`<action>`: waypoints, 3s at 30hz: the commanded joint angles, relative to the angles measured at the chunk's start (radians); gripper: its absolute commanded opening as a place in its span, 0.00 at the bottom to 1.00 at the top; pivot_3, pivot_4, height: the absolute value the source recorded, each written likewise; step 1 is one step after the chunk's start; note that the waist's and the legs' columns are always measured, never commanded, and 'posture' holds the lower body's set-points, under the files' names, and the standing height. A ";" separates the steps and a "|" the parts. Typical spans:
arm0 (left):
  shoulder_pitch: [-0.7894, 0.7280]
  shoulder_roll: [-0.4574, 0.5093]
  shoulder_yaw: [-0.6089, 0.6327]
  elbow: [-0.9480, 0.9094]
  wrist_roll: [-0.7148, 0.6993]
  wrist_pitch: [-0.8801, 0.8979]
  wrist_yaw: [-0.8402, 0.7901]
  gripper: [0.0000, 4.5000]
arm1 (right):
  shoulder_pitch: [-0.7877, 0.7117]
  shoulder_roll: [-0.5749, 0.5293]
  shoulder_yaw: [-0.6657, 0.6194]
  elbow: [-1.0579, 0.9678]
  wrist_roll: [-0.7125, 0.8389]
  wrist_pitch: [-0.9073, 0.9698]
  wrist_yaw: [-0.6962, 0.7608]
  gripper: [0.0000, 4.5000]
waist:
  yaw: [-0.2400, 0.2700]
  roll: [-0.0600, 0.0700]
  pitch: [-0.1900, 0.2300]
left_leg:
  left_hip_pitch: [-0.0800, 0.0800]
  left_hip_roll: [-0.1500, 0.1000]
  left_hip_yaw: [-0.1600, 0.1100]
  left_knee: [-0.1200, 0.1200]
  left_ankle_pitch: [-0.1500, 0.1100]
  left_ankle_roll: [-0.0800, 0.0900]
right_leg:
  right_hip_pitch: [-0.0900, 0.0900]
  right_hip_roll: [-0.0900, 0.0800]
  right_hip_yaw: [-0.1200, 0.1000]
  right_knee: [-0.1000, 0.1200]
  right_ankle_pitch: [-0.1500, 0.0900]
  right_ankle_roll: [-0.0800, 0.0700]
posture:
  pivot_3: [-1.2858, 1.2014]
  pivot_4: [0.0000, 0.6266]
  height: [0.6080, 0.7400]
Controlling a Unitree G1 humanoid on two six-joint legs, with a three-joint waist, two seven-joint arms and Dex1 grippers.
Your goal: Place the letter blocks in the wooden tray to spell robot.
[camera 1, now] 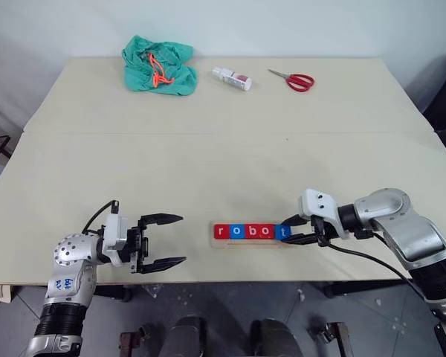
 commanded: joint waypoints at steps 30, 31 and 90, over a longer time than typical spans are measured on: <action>-0.031 -0.002 0.003 0.010 -0.004 -0.014 0.000 1.00 | 0.087 -0.041 -0.197 -0.086 0.063 0.068 -0.087 0.78 | 0.000 0.000 0.000 | 0.000 0.000 0.000 0.000 0.000 0.000 | 0.000 0.000 0.000 0.000 0.000 0.000 | 0.52 0.24 1.00; -0.029 -0.003 0.003 0.009 -0.005 -0.014 0.000 1.00 | 0.094 -0.045 -0.194 -0.088 0.063 0.069 -0.084 0.71 | 0.001 0.000 0.000 | 0.000 0.000 0.000 0.000 0.000 0.000 | 0.000 0.000 0.000 0.000 0.000 0.000 | 0.52 0.24 1.00; 0.006 -0.003 0.006 -0.023 -0.008 -0.014 0.013 1.00 | 0.057 0.012 -0.081 -0.077 0.039 0.084 -0.068 0.01 | 0.000 0.000 0.000 | 0.000 0.000 0.000 0.000 0.000 0.000 | 0.000 0.000 0.000 0.000 0.000 0.000 | 0.52 0.24 1.00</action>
